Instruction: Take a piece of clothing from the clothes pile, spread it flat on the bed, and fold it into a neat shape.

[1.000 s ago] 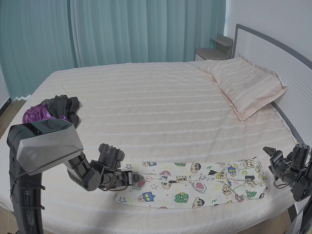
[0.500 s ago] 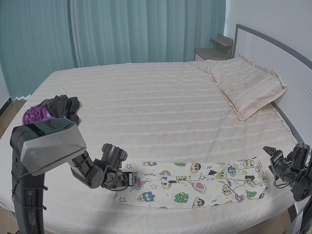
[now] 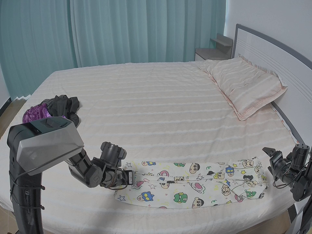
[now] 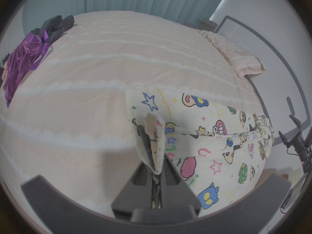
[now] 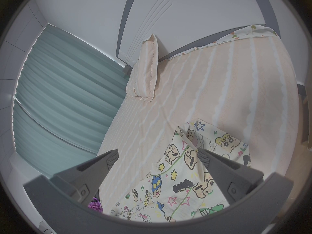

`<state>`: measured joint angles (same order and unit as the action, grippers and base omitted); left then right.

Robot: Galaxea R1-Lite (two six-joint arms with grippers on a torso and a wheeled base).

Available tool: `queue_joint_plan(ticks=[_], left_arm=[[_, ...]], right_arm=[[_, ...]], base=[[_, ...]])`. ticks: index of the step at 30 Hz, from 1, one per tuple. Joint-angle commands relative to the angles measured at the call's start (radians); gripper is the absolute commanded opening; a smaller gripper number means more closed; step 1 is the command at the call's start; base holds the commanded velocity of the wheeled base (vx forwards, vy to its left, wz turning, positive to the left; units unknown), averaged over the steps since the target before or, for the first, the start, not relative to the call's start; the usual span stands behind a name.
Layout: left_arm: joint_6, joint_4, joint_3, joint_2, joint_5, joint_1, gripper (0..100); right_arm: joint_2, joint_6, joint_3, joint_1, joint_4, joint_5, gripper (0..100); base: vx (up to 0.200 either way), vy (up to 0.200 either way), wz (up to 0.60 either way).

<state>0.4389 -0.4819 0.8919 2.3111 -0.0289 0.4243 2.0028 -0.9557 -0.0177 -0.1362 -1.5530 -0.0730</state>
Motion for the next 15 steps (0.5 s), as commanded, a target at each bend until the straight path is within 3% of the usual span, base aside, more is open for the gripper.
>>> queue_joint_plan(ticks=[1, 9, 15], left_arm=[[0.003, 0.005, -0.014, -0.078, -0.003, -0.022, 0], [0.001, 0.005, -0.074, -0.14, -0.017, -0.073, 0], [0.0, 0.009, -0.153, -0.274, -0.103, -0.182, 0]], right_arm=[[0.021, 0.0, 0.018, 0.0, -0.009, -0.001, 100], [0.025, -0.001, 0.018, 0.0, -0.01, -0.001, 100], [0.036, 0.0, 0.018, 0.0, -0.01, -0.007, 100]], base=[[0.0, 0.0, 0.0], [0.0, 0.0, 0.0], [0.0, 0.0, 0.0]])
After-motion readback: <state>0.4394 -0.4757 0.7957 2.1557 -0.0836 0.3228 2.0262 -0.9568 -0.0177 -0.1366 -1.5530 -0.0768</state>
